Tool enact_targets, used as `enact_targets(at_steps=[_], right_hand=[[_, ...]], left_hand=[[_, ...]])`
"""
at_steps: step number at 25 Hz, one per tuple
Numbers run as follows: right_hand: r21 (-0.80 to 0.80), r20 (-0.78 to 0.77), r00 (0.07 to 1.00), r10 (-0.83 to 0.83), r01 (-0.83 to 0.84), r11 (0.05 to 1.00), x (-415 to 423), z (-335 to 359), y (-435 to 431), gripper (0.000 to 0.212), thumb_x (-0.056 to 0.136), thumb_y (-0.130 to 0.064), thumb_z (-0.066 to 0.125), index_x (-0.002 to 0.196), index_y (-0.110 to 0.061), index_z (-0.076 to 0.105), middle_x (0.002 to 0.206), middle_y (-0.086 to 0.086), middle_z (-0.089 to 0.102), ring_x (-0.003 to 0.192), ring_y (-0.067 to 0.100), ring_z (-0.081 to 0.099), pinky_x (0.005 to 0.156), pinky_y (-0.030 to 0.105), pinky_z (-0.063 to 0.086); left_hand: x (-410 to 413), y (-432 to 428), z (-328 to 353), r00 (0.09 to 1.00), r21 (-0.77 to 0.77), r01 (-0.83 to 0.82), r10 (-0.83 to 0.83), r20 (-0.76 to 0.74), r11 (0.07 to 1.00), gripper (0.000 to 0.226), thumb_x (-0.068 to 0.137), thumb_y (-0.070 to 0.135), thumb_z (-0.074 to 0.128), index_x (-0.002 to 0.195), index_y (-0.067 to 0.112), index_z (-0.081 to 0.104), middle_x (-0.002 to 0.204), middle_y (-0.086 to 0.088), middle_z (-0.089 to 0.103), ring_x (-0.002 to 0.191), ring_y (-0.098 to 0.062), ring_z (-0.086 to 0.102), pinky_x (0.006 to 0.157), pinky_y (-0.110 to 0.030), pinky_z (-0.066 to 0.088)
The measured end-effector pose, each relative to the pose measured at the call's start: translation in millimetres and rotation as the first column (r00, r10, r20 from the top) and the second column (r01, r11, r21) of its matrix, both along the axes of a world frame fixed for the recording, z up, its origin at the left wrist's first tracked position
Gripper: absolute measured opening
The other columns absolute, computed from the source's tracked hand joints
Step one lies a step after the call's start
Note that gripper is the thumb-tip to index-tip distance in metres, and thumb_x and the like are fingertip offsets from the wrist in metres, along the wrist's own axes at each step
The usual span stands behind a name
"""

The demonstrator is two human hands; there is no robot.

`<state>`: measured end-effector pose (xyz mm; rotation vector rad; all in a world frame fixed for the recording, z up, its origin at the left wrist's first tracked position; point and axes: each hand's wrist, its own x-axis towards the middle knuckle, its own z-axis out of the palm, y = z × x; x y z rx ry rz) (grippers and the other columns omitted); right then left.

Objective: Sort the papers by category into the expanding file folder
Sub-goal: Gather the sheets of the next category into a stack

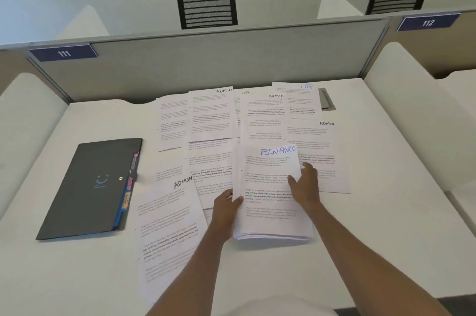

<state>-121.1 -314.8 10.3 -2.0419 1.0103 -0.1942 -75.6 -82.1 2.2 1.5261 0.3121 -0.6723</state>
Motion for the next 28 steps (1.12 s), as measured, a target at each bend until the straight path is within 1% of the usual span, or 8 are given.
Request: enact_targets(at_steps=[2, 4, 7, 9, 11, 16, 23, 28], right_hand=[[-0.085, 0.011, 1.000, 0.001, 0.000, 0.996, -1.0, 0.4, -1.3, 0.073, 0.089, -0.022, 0.075, 0.148, 0.000, 0.038, 0.142, 0.022, 0.046, 0.132, 0.039, 0.046, 0.110, 0.049, 0.042], [-0.022, 0.058, 0.998, -0.009, 0.010, 1.000, 2.0, 8.5, -2.7, 0.078, 0.089, -0.030, 0.076, 0.150, -0.003, 0.037, 0.146, 0.018, 0.047, 0.134, 0.035, 0.047, 0.112, 0.048, 0.042], [0.305, 0.076, 0.996, -0.053, 0.027, 0.952, 6.7, 25.8, -4.0, 0.072, 0.091, -0.038, 0.074, 0.149, -0.009, 0.043, 0.139, 0.008, 0.057, 0.125, 0.028, 0.059, 0.107, 0.042, 0.047], [0.610, 0.111, 0.992, -0.063, -0.018, 0.792, 7.6, 34.5, -6.2, 0.049, 0.095, -0.033, 0.071, 0.136, -0.010, 0.059, 0.129, 0.007, 0.069, 0.111, 0.027, 0.069, 0.099, 0.044, 0.055], [0.721, 0.163, 0.987, -0.011, -0.112, 0.684, 7.2, 39.6, -5.3, 0.032, 0.098, -0.019, 0.066, 0.128, -0.009, 0.067, 0.123, 0.011, 0.073, 0.106, 0.028, 0.073, 0.094, 0.046, 0.058], [0.594, 0.321, 0.945, 0.064, -0.253, 0.764, 9.2, 61.3, 9.0, 0.030, 0.099, -0.012, 0.064, 0.129, -0.010, 0.067, 0.119, 0.005, 0.075, 0.108, 0.025, 0.073, 0.094, 0.043, 0.058], [0.540, 0.502, 0.864, 0.020, -0.332, 0.773, 2.0, 90.3, 34.3, 0.030, 0.099, -0.019, 0.066, 0.128, -0.011, 0.067, 0.118, 0.007, 0.076, 0.107, 0.026, 0.073, 0.091, 0.043, 0.059], [0.530, 0.482, 0.875, 0.043, -0.331, 0.781, -16.4, 81.5, 46.0, 0.028, 0.091, -0.018, 0.076, 0.119, -0.016, 0.072, 0.111, 0.004, 0.078, 0.104, 0.026, 0.074, 0.084, 0.040, 0.062]], left_hand=[[1.7, 4.2, 5.4, 0.999, -0.057, -0.034, 0.032, -0.032, 0.998, 0.022, 0.099, -0.003, 0.064, 0.109, 0.014, 0.073, 0.104, -0.007, 0.082, 0.096, -0.031, 0.078, 0.091, -0.047, 0.063], [3.4, 9.9, 11.5, 0.999, -0.123, -0.035, 0.031, -0.036, 0.992, 0.023, 0.101, -0.003, 0.062, 0.115, 0.012, 0.072, 0.109, -0.010, 0.082, 0.100, -0.033, 0.078, 0.092, -0.048, 0.063], [4.9, 19.5, 18.0, 1.000, -0.212, -0.026, 0.026, -0.003, 0.977, 0.025, 0.103, -0.002, 0.059, 0.125, 0.006, 0.068, 0.116, -0.015, 0.079, 0.104, -0.033, 0.078, 0.089, -0.044, 0.064], [4.8, 24.5, 22.6, 1.000, -0.241, -0.015, 0.018, 0.007, 0.970, 0.027, 0.105, 0.002, 0.056, 0.130, 0.006, 0.066, 0.119, -0.015, 0.078, 0.109, -0.033, 0.077, 0.089, -0.043, 0.064], [4.6, 27.9, 31.0, 1.000, -0.246, 0.021, -0.016, 0.021, 0.969, 0.027, 0.108, 0.006, 0.052, 0.131, 0.008, 0.067, 0.122, -0.013, 0.078, 0.111, -0.031, 0.076, 0.089, -0.042, 0.063], [23.0, 31.4, 63.4, 0.993, -0.211, 0.057, -0.033, 0.117, 0.976, 0.026, 0.104, 0.015, 0.063, 0.128, 0.011, 0.072, 0.121, -0.011, 0.078, 0.112, -0.033, 0.075, 0.104, -0.057, 0.056], [34.1, 21.6, 113.0, 0.924, -0.187, 0.190, -0.111, 0.367, 0.964, 0.027, 0.102, 0.018, 0.067, 0.128, 0.013, 0.073, 0.121, -0.008, 0.079, 0.111, -0.030, 0.076, 0.095, -0.049, 0.061], [21.4, 16.0, 102.9, 0.895, -0.123, 0.176, -0.107, 0.433, 0.977, 0.023, 0.097, 0.021, 0.075, 0.120, 0.018, 0.077, 0.113, -0.004, 0.081, 0.105, -0.029, 0.077, 0.086, -0.043, 0.064]])
